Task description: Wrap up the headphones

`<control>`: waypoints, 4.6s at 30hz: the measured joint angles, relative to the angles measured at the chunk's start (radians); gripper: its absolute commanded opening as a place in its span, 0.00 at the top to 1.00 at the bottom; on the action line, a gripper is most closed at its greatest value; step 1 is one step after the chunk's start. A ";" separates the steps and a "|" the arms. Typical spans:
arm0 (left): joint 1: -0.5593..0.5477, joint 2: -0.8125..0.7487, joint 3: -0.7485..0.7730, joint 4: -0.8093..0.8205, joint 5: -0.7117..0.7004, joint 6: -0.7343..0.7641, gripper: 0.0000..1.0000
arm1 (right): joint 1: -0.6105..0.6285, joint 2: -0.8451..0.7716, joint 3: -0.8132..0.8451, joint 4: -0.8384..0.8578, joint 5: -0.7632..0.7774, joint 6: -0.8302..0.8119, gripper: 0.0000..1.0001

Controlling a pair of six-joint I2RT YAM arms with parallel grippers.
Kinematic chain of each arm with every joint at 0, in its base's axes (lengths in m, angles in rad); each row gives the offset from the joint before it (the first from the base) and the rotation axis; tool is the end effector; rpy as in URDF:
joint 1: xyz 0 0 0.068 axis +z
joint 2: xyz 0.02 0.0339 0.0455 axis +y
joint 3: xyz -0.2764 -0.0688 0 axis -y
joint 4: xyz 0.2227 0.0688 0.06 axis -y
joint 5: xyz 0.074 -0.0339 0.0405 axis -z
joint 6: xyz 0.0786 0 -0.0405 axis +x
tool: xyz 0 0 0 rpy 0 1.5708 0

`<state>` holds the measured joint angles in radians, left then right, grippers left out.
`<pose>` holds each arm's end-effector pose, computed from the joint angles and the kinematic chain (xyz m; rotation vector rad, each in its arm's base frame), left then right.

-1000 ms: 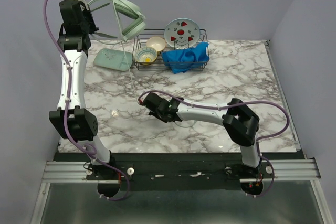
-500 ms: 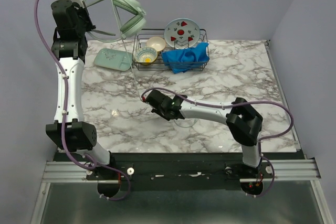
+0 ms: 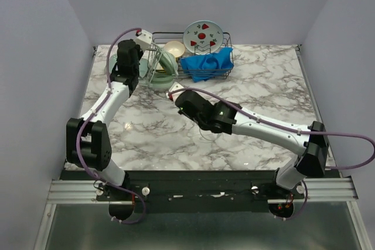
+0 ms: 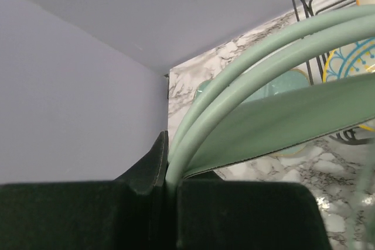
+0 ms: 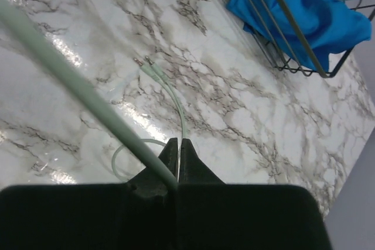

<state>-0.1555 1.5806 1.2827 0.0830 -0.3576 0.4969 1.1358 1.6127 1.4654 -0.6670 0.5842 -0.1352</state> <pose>0.3969 -0.0344 0.3504 0.3265 1.7772 0.5631 0.1895 0.3050 0.3148 -1.1001 1.9368 -0.1620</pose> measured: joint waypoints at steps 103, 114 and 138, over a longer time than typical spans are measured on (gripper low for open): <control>0.299 0.003 0.740 -0.669 0.756 -1.023 1.00 | -0.226 0.366 -0.263 0.802 -0.880 0.273 0.99; 0.304 -0.022 0.714 -0.531 0.486 -0.883 1.00 | -0.161 0.305 -0.227 0.636 -0.811 0.185 0.99; 0.274 0.111 0.557 -0.333 0.130 -0.370 1.00 | 0.004 -0.020 -0.190 0.227 -0.404 0.064 0.99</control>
<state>0.1188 1.6913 1.8397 -0.2504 -0.2279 0.1272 1.1397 1.5925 1.2755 -0.4404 0.1802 -0.0708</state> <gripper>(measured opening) 0.061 0.222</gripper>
